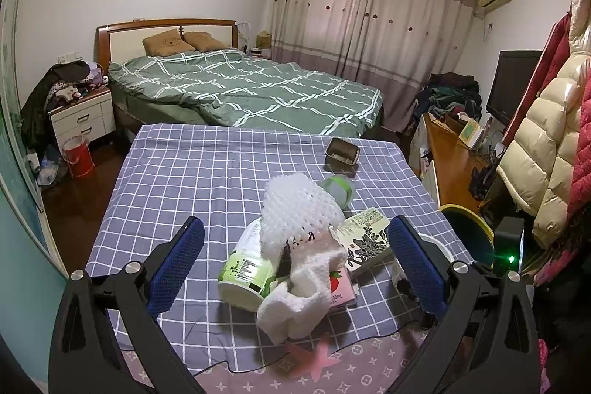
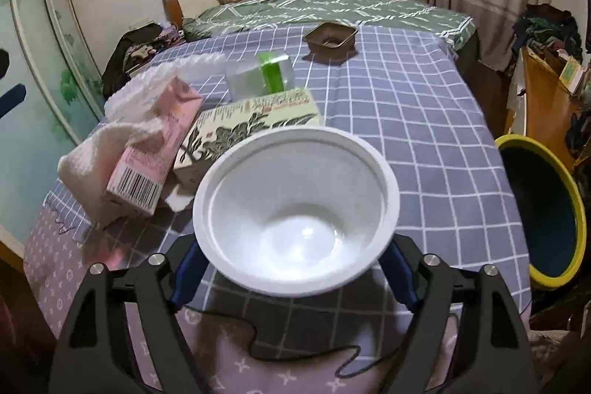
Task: Collect trash
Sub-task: 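Grasp the white plastic bowl by its rim with the right tool, then carry the white bowl with the right tool and release it into the bin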
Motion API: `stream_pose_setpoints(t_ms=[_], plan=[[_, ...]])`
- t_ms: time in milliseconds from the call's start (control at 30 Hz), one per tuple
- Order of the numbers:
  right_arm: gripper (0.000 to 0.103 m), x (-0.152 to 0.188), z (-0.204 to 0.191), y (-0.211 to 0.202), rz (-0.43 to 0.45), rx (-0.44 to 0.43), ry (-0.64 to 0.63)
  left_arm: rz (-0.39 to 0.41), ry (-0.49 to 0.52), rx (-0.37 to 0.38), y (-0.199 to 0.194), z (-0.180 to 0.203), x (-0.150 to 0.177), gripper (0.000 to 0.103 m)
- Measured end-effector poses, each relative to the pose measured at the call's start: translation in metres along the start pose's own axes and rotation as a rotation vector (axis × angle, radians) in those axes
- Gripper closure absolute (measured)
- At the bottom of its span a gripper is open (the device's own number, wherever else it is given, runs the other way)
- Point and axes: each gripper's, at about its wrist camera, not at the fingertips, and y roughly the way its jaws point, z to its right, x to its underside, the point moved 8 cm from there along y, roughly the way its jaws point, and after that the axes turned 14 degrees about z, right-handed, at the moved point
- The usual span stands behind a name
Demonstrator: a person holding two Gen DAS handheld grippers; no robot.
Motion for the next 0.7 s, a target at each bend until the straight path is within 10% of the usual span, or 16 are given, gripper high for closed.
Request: stream_pose_setpoints(t_ms=[700], plan=[[0.027, -0.020, 0.062, -0.043, 0.075, 0.083, 0.058, -0.011, 0.023, 0.000, 0.010, 0.008, -0.001, 0.005]])
